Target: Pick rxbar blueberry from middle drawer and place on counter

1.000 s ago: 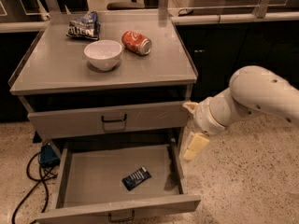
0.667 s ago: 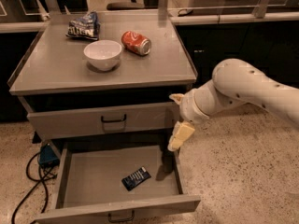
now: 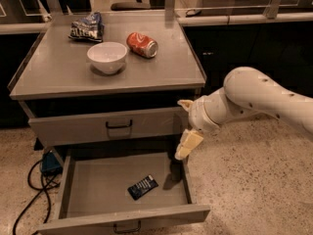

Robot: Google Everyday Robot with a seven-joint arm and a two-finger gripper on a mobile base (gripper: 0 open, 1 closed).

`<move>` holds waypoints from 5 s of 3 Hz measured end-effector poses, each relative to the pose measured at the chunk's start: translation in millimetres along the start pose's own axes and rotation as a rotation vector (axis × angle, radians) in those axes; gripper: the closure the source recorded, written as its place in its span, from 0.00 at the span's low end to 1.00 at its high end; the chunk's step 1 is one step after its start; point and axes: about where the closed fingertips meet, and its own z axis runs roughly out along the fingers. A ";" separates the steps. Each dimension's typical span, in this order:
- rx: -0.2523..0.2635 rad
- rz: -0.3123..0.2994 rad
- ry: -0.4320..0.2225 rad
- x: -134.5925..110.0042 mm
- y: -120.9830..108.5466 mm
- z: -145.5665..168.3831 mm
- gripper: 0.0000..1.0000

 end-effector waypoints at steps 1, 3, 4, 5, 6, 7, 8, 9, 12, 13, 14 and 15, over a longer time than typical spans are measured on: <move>-0.017 0.030 -0.067 2.0 33.7 30.0 0.00; -0.105 0.024 -0.116 20.3 63.3 147.5 0.00; -0.105 0.025 -0.116 20.4 63.2 147.7 0.00; -0.118 0.036 -0.114 23.2 60.5 155.0 0.00; -0.120 0.039 -0.159 23.8 58.8 205.5 0.00; -0.124 0.092 -0.165 48.0 69.2 283.3 0.00; -0.124 0.092 -0.165 48.0 69.3 283.4 0.00; -0.109 0.071 -0.105 57.7 70.2 283.6 0.00; -0.109 0.083 -0.028 89.8 80.1 309.1 0.00; -0.073 0.054 0.060 124.6 88.3 337.3 0.00; -0.042 0.050 0.058 124.5 79.2 338.4 0.00; -0.044 0.050 0.059 124.5 79.9 338.6 0.00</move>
Offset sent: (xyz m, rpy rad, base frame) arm -0.0589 0.0757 -0.1390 0.1485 0.1235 0.0947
